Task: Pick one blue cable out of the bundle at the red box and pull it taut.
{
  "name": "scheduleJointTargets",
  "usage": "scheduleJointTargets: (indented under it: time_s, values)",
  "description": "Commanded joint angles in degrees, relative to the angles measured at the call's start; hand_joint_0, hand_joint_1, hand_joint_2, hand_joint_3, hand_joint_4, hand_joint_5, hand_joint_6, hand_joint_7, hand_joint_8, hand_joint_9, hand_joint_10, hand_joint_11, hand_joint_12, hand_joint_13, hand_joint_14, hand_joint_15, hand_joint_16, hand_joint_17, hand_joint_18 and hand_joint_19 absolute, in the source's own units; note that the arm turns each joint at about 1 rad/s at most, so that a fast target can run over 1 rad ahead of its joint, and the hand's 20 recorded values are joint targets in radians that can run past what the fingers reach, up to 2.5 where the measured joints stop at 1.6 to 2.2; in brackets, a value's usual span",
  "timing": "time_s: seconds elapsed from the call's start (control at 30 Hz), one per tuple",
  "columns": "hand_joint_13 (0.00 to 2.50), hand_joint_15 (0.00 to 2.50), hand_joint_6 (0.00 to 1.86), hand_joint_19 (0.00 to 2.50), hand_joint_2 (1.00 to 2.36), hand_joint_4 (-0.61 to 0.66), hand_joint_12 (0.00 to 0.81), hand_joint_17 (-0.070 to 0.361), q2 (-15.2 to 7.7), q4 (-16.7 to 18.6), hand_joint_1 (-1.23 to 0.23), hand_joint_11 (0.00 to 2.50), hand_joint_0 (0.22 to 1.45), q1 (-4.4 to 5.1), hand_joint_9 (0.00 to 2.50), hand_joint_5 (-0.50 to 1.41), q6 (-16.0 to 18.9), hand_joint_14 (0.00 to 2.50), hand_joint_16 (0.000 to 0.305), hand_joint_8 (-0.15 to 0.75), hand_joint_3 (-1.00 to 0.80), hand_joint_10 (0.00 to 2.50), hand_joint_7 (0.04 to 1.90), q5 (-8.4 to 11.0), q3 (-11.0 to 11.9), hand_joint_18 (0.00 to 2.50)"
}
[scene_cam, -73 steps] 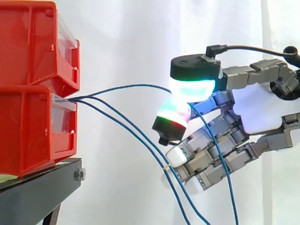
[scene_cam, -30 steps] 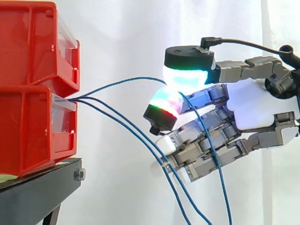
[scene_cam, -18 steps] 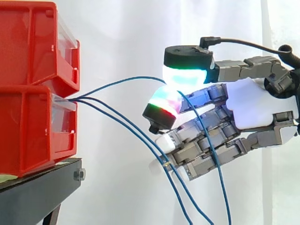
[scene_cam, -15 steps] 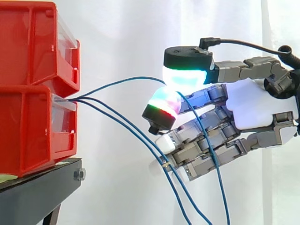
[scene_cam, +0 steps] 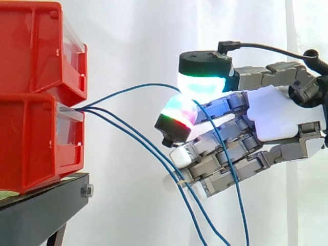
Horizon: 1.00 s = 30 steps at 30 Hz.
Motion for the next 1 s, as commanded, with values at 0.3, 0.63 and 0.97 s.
scheduleJointTargets:
  time_s: [0.3,0.63,0.97]
  values:
    - [0.42,0.18,0.68,0.28,1.01,0.21,0.432,0.16,0.0,0.1,-0.65,0.44,0.57,0.09,0.8,-0.11,0.0,0.01,0.071,0.382,-0.12,0.01,1.16,0.0,0.0,0.37]
    - [0.42,0.17,0.58,0.29,1.01,0.22,0.432,0.161,0.0,0.1,-0.65,0.46,0.57,0.0,0.81,-0.08,0.0,0.01,0.072,0.388,-0.12,0.01,1.3,0.0,0.0,0.37]
    - [0.43,0.17,0.54,0.29,1.01,0.26,0.428,0.16,0.0,0.1,-0.65,0.45,0.58,0.0,0.83,-0.07,0.0,0.01,0.071,0.383,-0.12,0.01,1.36,0.0,0.0,0.38]
